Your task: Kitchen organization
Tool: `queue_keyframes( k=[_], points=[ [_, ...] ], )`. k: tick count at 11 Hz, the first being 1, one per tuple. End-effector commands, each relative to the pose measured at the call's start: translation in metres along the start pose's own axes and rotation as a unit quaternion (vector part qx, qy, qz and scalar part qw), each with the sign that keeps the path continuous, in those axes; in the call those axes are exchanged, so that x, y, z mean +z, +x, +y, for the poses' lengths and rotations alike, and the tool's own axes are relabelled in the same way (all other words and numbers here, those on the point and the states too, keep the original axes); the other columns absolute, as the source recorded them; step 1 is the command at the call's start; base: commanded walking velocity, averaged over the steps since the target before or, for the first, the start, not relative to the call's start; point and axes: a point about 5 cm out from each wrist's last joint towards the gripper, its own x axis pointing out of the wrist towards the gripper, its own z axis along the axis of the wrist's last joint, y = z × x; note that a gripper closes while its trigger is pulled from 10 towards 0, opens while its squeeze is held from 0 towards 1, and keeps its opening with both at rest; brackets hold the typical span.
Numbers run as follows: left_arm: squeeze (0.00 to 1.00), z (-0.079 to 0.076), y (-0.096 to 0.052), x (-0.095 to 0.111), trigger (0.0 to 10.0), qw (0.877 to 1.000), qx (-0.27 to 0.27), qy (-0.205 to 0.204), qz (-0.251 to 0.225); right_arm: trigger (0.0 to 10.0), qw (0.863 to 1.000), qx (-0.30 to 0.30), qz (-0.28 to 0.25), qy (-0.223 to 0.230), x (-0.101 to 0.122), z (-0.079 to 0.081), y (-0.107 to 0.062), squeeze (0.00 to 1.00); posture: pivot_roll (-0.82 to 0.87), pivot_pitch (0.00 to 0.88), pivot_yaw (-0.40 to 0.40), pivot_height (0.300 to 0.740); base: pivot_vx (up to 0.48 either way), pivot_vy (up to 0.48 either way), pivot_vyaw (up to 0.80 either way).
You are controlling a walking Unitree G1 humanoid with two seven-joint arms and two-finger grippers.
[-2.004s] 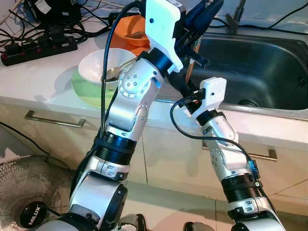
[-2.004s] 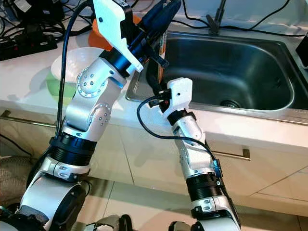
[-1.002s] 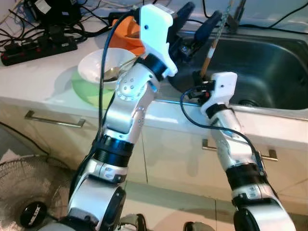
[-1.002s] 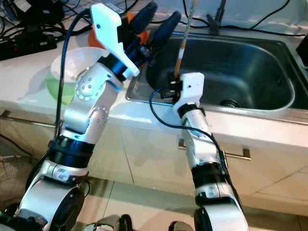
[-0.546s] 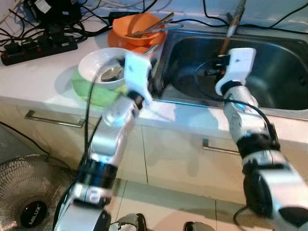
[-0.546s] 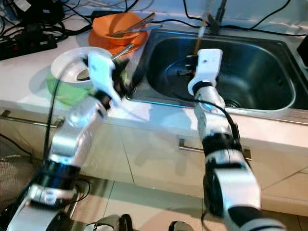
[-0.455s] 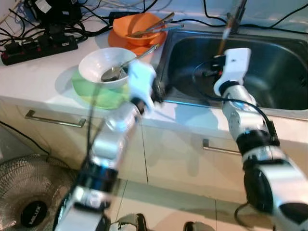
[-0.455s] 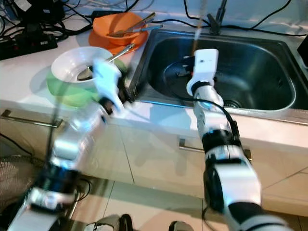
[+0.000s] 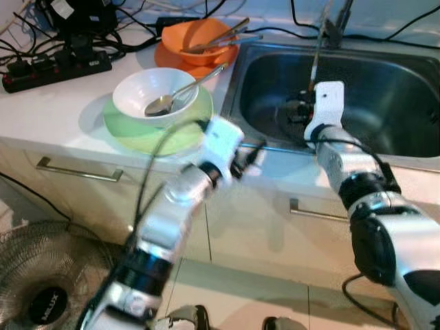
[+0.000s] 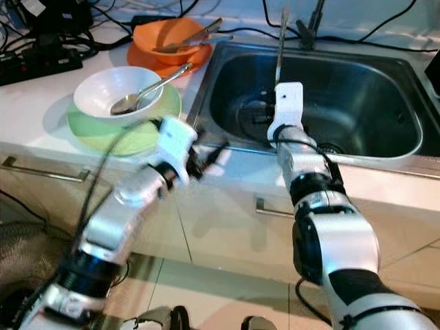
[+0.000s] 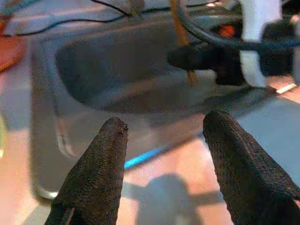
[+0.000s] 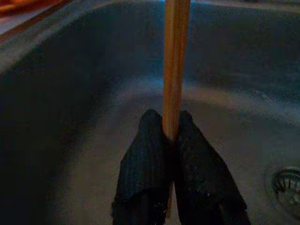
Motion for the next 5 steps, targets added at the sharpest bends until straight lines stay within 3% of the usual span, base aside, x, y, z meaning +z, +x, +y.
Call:
queue_keyframes(
  k=[1,5],
  points=[
    [0.00,-0.006,-0.001,0.001,10.0,1.000,-0.008,0.008,0.003,10.0,1.000,-0.002,0.028,-0.001,-0.006,-0.001,0.000,0.00,0.06,0.085,0.031,0.740,0.000,0.000,0.00],
    [0.00,-0.016,-0.002,-0.002,10.0,0.999,-0.021,0.010,0.025,10.0,0.998,0.008,0.058,0.008,-0.005,0.002,0.001,0.00,0.08,0.087,0.014,0.740,0.000,0.000,0.00]
  ],
)
